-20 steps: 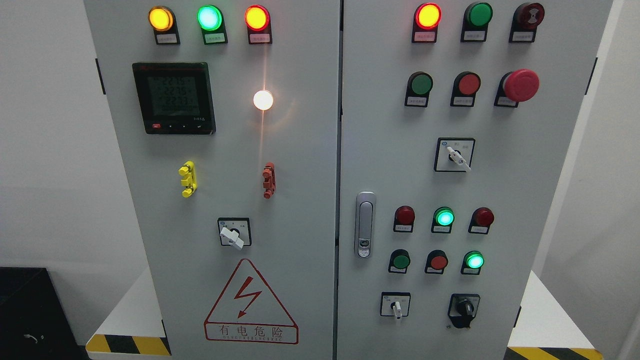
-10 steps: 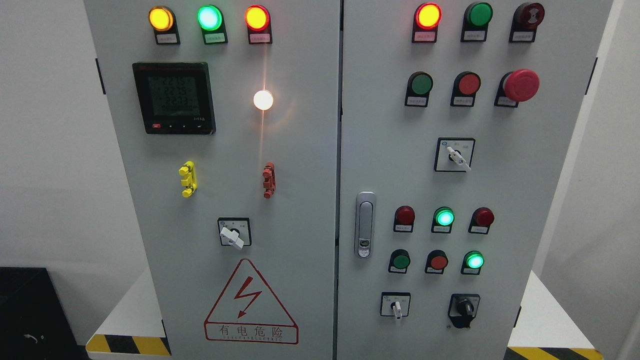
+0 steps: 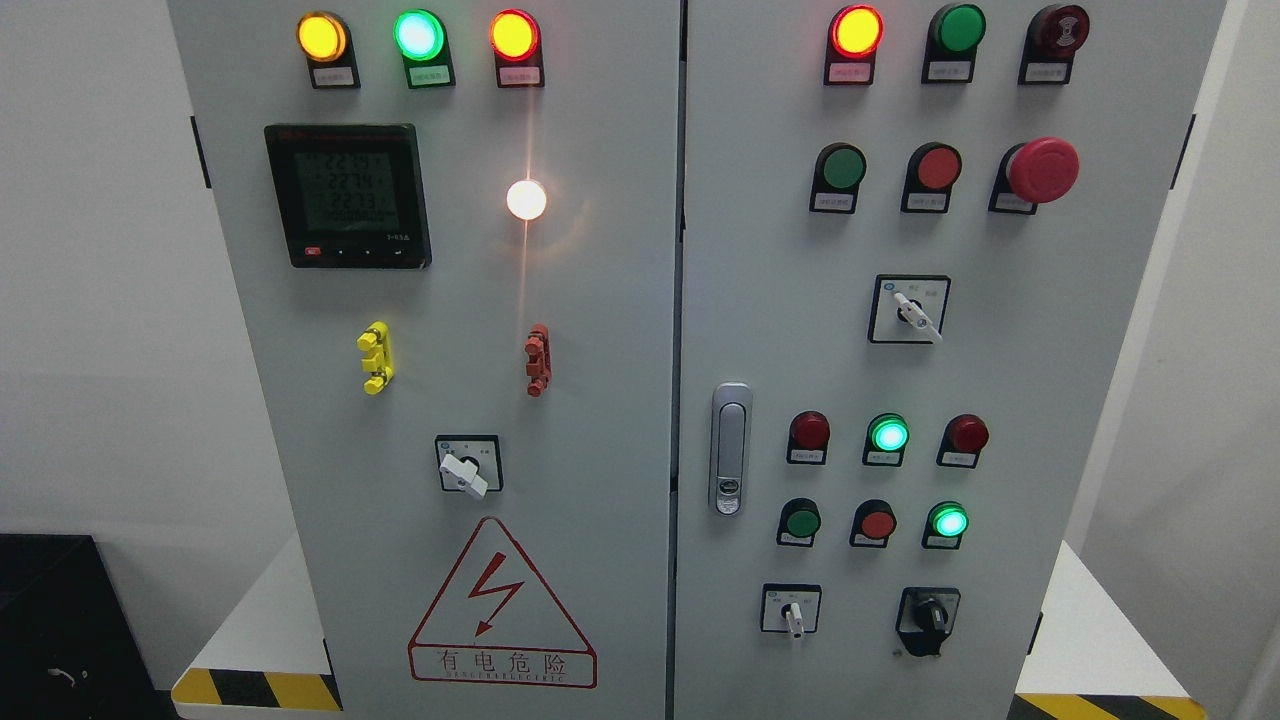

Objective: Flip black knob to close circuit

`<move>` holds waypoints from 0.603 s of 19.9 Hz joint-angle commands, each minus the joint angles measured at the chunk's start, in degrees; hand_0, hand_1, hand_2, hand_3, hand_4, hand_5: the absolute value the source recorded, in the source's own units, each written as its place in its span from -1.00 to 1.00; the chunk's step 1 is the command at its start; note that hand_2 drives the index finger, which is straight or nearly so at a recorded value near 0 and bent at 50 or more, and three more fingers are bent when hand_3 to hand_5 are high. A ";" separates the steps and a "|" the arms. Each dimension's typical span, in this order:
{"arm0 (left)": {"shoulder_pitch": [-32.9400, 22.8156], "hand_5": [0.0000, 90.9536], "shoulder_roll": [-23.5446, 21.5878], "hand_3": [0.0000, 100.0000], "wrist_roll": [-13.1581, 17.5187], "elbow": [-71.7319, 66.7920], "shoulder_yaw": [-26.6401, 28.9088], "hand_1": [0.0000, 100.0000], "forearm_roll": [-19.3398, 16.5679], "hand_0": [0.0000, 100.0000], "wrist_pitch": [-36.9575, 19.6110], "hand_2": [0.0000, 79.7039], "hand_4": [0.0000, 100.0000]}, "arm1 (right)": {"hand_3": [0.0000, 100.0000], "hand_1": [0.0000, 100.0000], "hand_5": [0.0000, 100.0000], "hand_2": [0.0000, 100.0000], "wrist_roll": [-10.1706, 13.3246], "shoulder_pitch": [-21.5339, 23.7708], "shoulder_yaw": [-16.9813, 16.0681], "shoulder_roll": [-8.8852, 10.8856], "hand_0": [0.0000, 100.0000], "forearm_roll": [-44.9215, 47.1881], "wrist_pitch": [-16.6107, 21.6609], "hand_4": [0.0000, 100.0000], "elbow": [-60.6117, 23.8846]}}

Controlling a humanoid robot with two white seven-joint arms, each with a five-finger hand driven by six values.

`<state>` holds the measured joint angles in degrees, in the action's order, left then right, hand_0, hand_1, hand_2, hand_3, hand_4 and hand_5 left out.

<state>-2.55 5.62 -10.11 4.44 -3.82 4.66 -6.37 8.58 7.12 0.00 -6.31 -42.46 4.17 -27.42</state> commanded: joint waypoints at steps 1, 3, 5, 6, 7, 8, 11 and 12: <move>0.00 -1.00 0.00 -1.00 0.09 -0.04 0.04 0.11 0.00 -0.76 -0.05 -1.00 -1.00 | 0.26 -1.00 0.02 -0.07 1.70 0.35 -0.79 -0.19 -1.00 -7.10 0.05 0.14 -20.02; 0.00 -1.00 0.00 -1.00 0.09 -0.04 0.04 0.11 0.00 -0.76 -0.05 -1.00 -1.00 | 0.34 -1.00 0.11 0.03 2.23 0.44 -1.49 -0.28 -1.00 -9.12 0.05 0.23 -23.97; 0.00 -1.00 0.00 -1.00 0.09 0.04 0.04 0.11 0.00 -0.76 -0.05 -1.00 -1.00 | 0.46 -1.00 0.23 0.16 2.32 0.44 -2.55 -0.54 -1.00 -10.53 0.05 0.33 -28.01; 0.00 -1.00 0.00 -1.00 0.09 0.04 0.04 0.11 0.00 -0.76 -0.05 -1.00 -1.00 | 0.51 -1.00 0.29 0.21 2.41 0.61 -2.90 -0.54 -1.00 -11.23 0.05 0.36 -30.04; 0.00 -1.00 0.00 -1.00 0.09 -0.04 0.04 0.11 0.00 -0.76 -0.05 -1.00 -1.00 | 0.57 -1.00 0.35 0.28 2.76 0.79 -3.25 -0.54 -1.00 -12.02 0.05 0.40 -32.14; 0.00 -1.00 0.00 -1.00 0.09 -0.04 -0.05 0.11 0.00 -0.76 -0.05 -1.00 -1.00 | 0.63 -1.00 0.43 0.35 3.37 0.79 -3.52 -0.54 -1.00 -12.47 0.05 0.45 -34.17; 0.00 -1.00 0.00 -1.00 0.09 -0.04 0.04 0.11 0.00 -0.76 -0.05 -1.00 -1.00 | 0.84 -0.99 0.64 0.56 3.81 1.49 -4.30 -0.54 -1.00 -14.57 -0.04 0.65 -40.93; 0.00 -1.00 0.00 -1.00 0.09 0.04 -0.05 0.11 0.00 -0.76 -0.05 -1.00 -1.00 | 0.86 -0.99 0.67 0.59 3.73 1.58 -4.74 -0.54 -1.00 -15.71 -0.12 0.67 -43.22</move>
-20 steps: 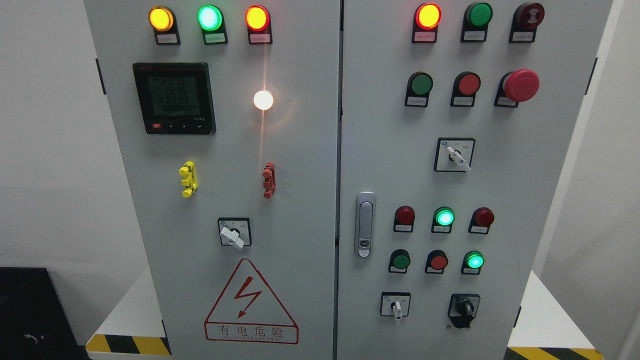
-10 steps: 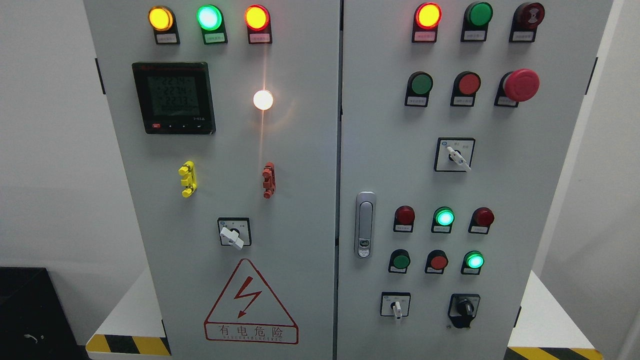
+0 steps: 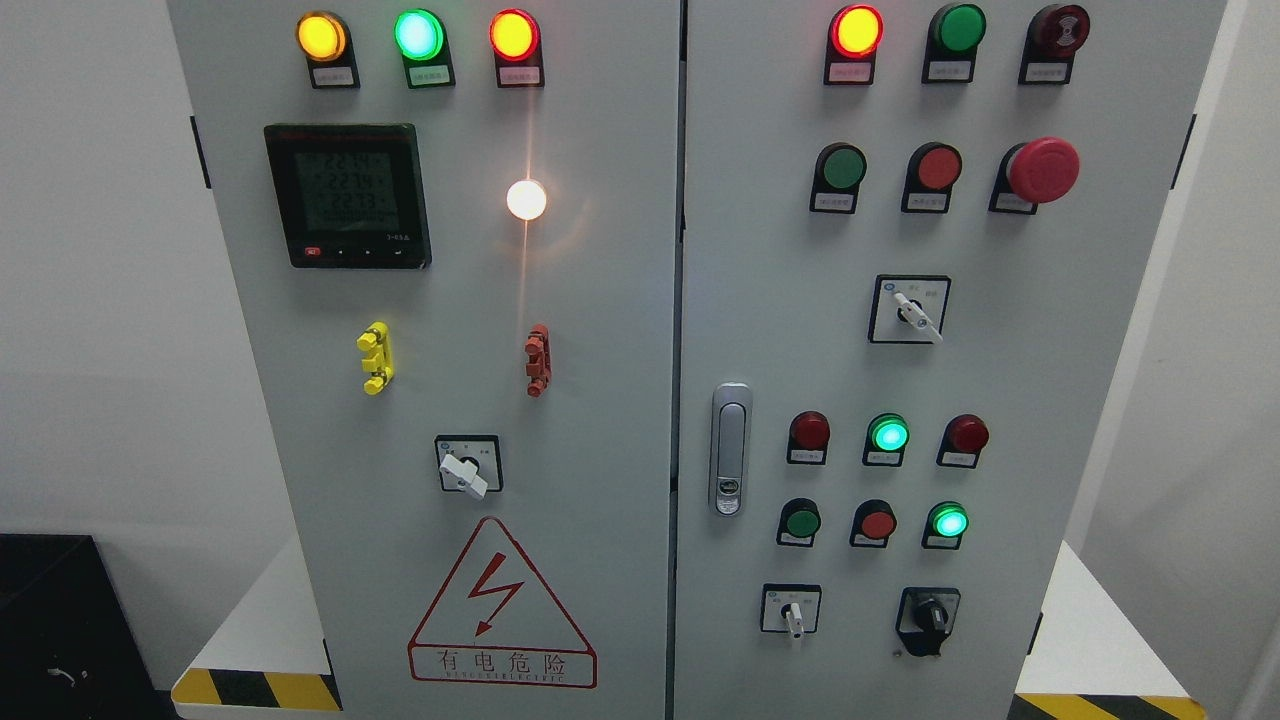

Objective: Flip black knob to close circuit

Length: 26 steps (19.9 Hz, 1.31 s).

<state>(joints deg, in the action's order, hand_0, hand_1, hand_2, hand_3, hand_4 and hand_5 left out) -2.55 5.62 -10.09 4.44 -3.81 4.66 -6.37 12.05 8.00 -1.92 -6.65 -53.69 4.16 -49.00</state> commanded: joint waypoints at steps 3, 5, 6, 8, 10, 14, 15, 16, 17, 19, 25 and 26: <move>0.00 -1.00 0.00 -1.00 0.08 0.04 -0.05 0.11 0.00 -0.76 -0.05 -1.00 -1.00 | 0.96 -0.99 0.79 0.70 -0.09 0.70 -3.01 -0.21 -1.00 -6.77 -0.99 0.78 -26.57; 0.00 -1.00 0.00 -1.00 -0.01 0.04 0.03 0.11 0.00 -0.76 -0.05 -1.00 -1.00 | 1.00 -1.00 0.83 0.74 -0.27 0.79 -2.92 -0.21 -1.00 -8.53 -1.88 0.81 -29.21; 0.00 -1.00 0.00 -1.00 0.07 -0.04 0.03 0.11 0.00 -0.76 -0.05 -1.00 -1.00 | 1.00 -1.00 0.84 0.75 -0.36 0.79 -3.01 -0.21 -1.00 -9.93 -2.05 0.82 -30.26; 0.00 -1.00 0.00 -1.00 0.08 -0.04 -0.05 0.11 0.00 -0.76 -0.05 -1.00 -1.00 | 1.00 -1.00 0.87 0.78 -1.23 0.79 -3.09 -0.21 -1.00 -11.26 -2.49 0.83 -32.81; 0.00 -1.00 0.00 -1.00 0.08 0.04 0.03 0.11 0.00 -0.76 -0.05 -1.00 -1.00 | 1.00 -1.00 0.88 0.79 -2.03 0.70 -3.01 -0.21 -1.00 -12.48 -3.45 0.85 -35.01; 0.00 -1.00 0.00 -1.00 -0.01 -0.04 0.03 0.11 0.00 -0.76 -0.05 -1.00 -1.00 | 1.00 -1.00 0.93 0.82 -2.38 0.53 -3.18 -0.21 -1.00 -16.27 -3.64 0.90 -39.67; 0.00 -1.00 0.00 -1.00 0.07 0.04 0.03 0.11 0.00 -0.76 -0.05 -1.00 -1.00 | 1.00 -1.00 0.93 0.83 -2.73 0.61 -3.18 -0.21 -1.00 -16.53 -3.72 0.91 -40.81; 0.00 -1.00 0.00 -1.00 0.08 0.04 0.03 0.11 0.00 -0.76 -0.05 -1.00 -1.00 | 1.00 -1.00 0.94 0.84 -3.78 0.53 -3.27 -0.21 -1.00 -16.54 -3.81 0.91 -41.87; 0.00 -1.00 0.00 -1.00 0.08 -0.04 -0.05 0.11 0.00 -0.76 -0.05 -1.00 -1.00 | 1.00 -1.00 0.95 0.85 -4.57 0.53 -3.18 -0.21 -1.00 -16.54 -4.51 0.92 -42.92; 0.00 -1.00 0.00 -1.00 -0.01 0.04 0.03 0.11 0.00 -0.76 -0.05 -1.00 -1.00 | 1.00 -1.00 0.97 0.86 -5.71 0.09 -3.18 -0.21 -1.00 -16.97 -5.74 0.93 -44.68; 0.00 -1.00 0.00 -1.00 0.08 -0.04 0.03 0.11 0.00 -0.76 -0.05 -1.00 -1.00 | 1.00 -0.94 1.00 0.86 -10.37 -1.05 -3.18 -0.21 -1.00 -17.85 -8.81 0.95 -50.66; 0.00 -1.00 0.00 -1.00 -0.01 -0.04 0.03 0.11 0.00 -0.76 -0.05 -1.00 -1.00 | 1.00 -0.93 1.00 0.86 -10.46 -1.49 -3.18 -0.21 -1.00 -17.77 -9.26 0.95 -51.27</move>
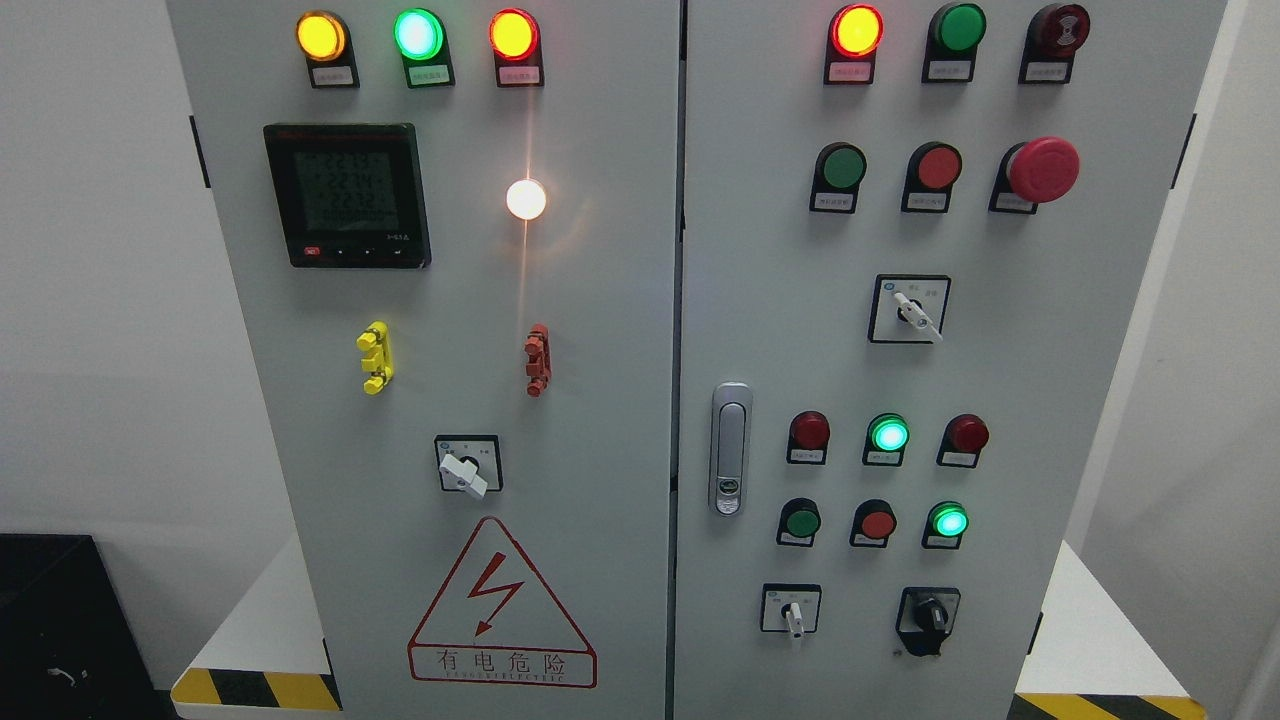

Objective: Flip black knob to close circuit

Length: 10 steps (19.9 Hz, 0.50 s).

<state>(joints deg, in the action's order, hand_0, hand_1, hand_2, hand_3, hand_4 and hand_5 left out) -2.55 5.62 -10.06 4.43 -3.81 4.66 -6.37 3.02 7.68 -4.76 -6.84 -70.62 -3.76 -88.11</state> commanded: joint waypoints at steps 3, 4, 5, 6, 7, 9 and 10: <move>0.00 -1.00 0.00 -1.00 0.04 0.05 -0.05 0.11 0.00 -0.76 -0.04 -1.00 -1.00 | 1.00 -0.92 1.00 0.87 -3.27 -1.97 -0.25 -0.02 -1.00 -0.93 -2.47 0.96 -13.75; 0.00 -1.00 0.00 -1.00 -0.05 0.05 -0.05 0.11 0.00 -0.76 -0.04 -1.00 -1.00 | 1.00 -0.96 1.00 0.87 -3.98 -2.14 -0.25 -0.02 -1.00 -0.93 -3.43 0.96 -14.28; 0.00 -1.00 0.00 -1.00 -0.05 0.05 0.03 0.11 0.00 -0.76 -0.04 -1.00 -1.00 | 1.00 -0.98 1.00 0.87 -4.25 -2.58 -0.25 -0.02 -1.00 -1.19 -3.88 0.96 -14.45; 0.00 -1.00 0.00 -1.00 0.04 0.05 0.03 0.11 0.00 -0.76 -0.04 -1.00 -1.00 | 1.00 -0.99 1.00 0.87 -4.34 -2.93 -0.25 -0.02 -1.00 -1.45 -3.97 0.96 -14.72; 0.00 -1.00 0.00 -1.00 0.04 0.05 0.03 0.11 0.00 -0.76 -0.04 -1.00 -1.00 | 1.00 -1.00 1.00 0.87 -4.51 -3.37 -0.25 -0.02 -1.00 -1.72 -4.06 0.96 -15.16; 0.00 -1.00 0.00 -1.00 0.04 0.05 -0.05 0.11 0.00 -0.76 -0.04 -1.00 -1.00 | 1.00 -1.00 1.00 0.87 -6.00 -3.81 -0.25 -0.02 -1.00 -2.94 -4.23 0.96 -16.03; 0.00 -1.00 0.00 -1.00 0.04 0.05 0.03 0.11 0.00 -0.76 -0.04 -1.00 -1.00 | 1.00 -1.00 1.00 0.87 -6.88 -4.43 -0.16 -0.10 -1.00 -3.82 -4.67 0.96 -16.39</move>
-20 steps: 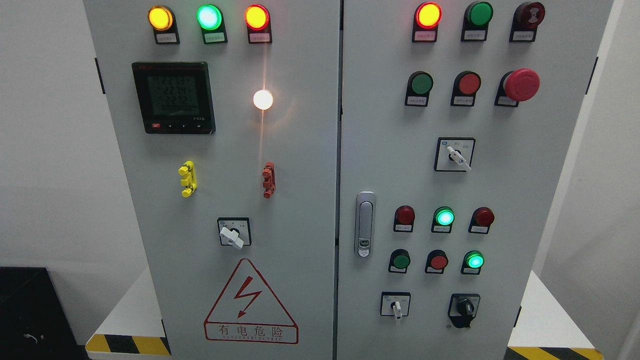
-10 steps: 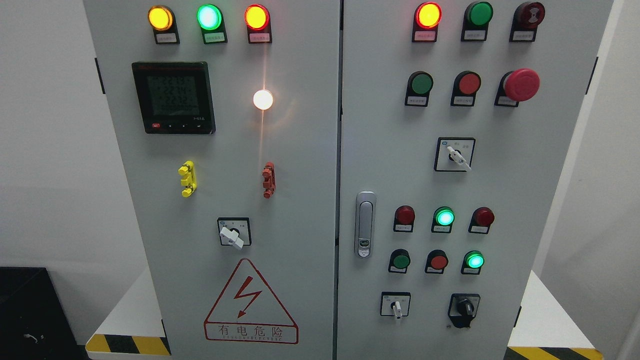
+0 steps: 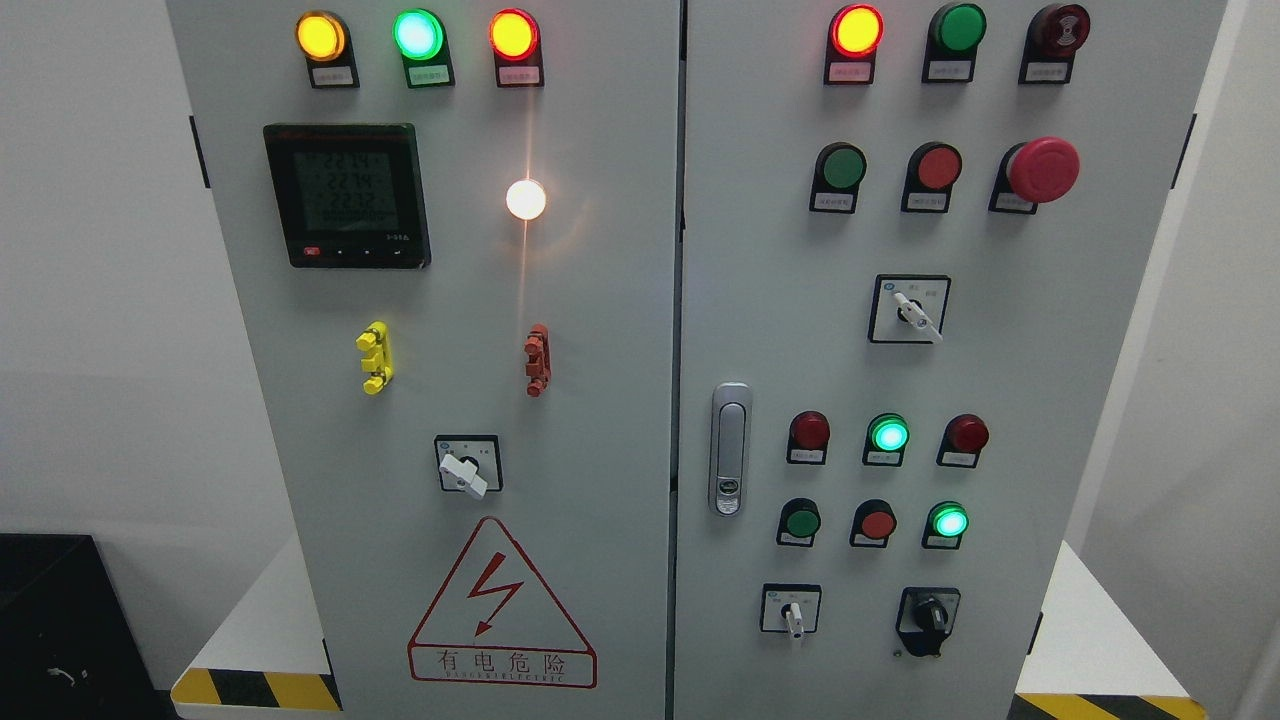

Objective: Flip black knob to close circuit

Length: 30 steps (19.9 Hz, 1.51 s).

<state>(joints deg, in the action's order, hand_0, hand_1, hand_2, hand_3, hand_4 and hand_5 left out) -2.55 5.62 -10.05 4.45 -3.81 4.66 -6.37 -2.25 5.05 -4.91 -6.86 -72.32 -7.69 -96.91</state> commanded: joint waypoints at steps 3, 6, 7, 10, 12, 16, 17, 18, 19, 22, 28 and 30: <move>0.00 -1.00 0.00 -1.00 0.03 0.03 0.03 0.11 0.00 -0.76 -0.05 -1.00 -1.00 | 1.00 -1.00 1.00 0.87 -4.16 -3.64 -0.10 -0.17 -1.00 -3.88 -2.15 0.96 -8.03; 0.00 -1.00 0.00 -1.00 0.03 -0.05 0.03 0.11 0.00 -0.76 -0.05 -1.00 -1.00 | 1.00 -1.00 1.00 0.87 -4.87 -4.96 -0.10 -0.26 -1.00 -4.23 -2.33 0.96 -8.21; 0.00 -1.00 0.00 -1.00 0.03 0.03 -0.06 0.11 0.00 -0.76 -0.05 -1.00 -1.00 | 1.00 -1.00 1.00 0.87 -4.95 -5.49 -0.10 -0.26 -1.00 -4.75 -2.33 0.96 -8.38; 0.00 -1.00 0.00 -1.00 0.03 0.03 0.03 0.11 0.00 -0.76 -0.05 -1.00 -1.00 | 1.00 -1.00 1.00 0.88 -7.50 -6.37 -0.19 -0.26 -1.00 -5.46 -3.46 0.96 -8.47; 0.00 -1.00 0.00 -1.00 0.03 0.03 0.03 0.11 0.00 -0.76 -0.05 -1.00 -1.00 | 1.00 -1.00 1.00 0.88 -7.68 -7.16 -0.19 -0.35 -1.00 -5.46 -3.64 0.96 -8.56; 0.00 -1.00 0.00 -1.00 0.03 0.03 0.03 0.11 0.09 -0.76 -0.05 -1.00 -1.00 | 1.00 -1.00 1.00 0.87 -7.85 -8.83 -0.37 -0.26 -1.00 -5.46 -3.64 0.96 -8.56; 0.00 -1.00 0.00 -1.00 -0.05 0.03 0.03 0.11 0.00 -0.76 -0.05 -1.00 -1.00 | 1.00 -1.00 1.00 0.87 -8.20 -9.18 -0.54 -0.26 -1.00 -5.55 -3.64 0.96 -8.47; 0.00 -1.00 0.00 -1.00 0.03 0.03 0.03 0.11 0.00 -0.76 -0.05 -1.00 -1.00 | 1.00 -1.00 1.00 0.88 -9.08 -9.44 -0.80 -0.26 -1.00 -6.07 -3.64 0.96 -8.47; 0.00 -1.00 0.00 -1.00 0.03 -0.05 -0.06 0.11 0.00 -0.76 -0.05 -1.00 -1.00 | 1.00 -1.00 1.00 0.88 -9.43 -9.53 -0.81 -0.26 -1.00 -6.60 -3.64 0.96 -8.47; 0.00 -1.00 0.00 -1.00 0.03 0.03 -0.06 0.11 0.00 -0.76 -0.05 -1.00 -1.00 | 1.00 -1.00 1.00 0.87 -9.79 -10.76 -1.42 -0.17 -1.00 -6.96 -3.64 0.96 -8.21; 0.00 -1.00 0.00 -1.00 0.03 0.03 0.03 0.11 0.00 -0.76 -0.05 -1.00 -1.00 | 1.00 -1.00 1.00 0.87 -9.79 -11.64 -2.83 0.00 -1.00 -7.04 -3.64 0.96 -6.98; 0.00 -1.00 0.00 -1.00 0.03 -0.05 0.03 0.11 0.00 -0.76 -0.05 -1.00 -1.00 | 1.00 -1.00 1.00 0.87 -9.88 -11.91 -2.83 0.00 -1.00 -7.04 -3.64 0.96 -6.98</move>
<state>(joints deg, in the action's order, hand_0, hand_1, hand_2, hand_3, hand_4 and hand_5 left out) -2.55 5.63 -9.97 4.45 -3.80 4.66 -6.37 -12.09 -5.83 -6.41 -7.01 -79.12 -11.32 -104.15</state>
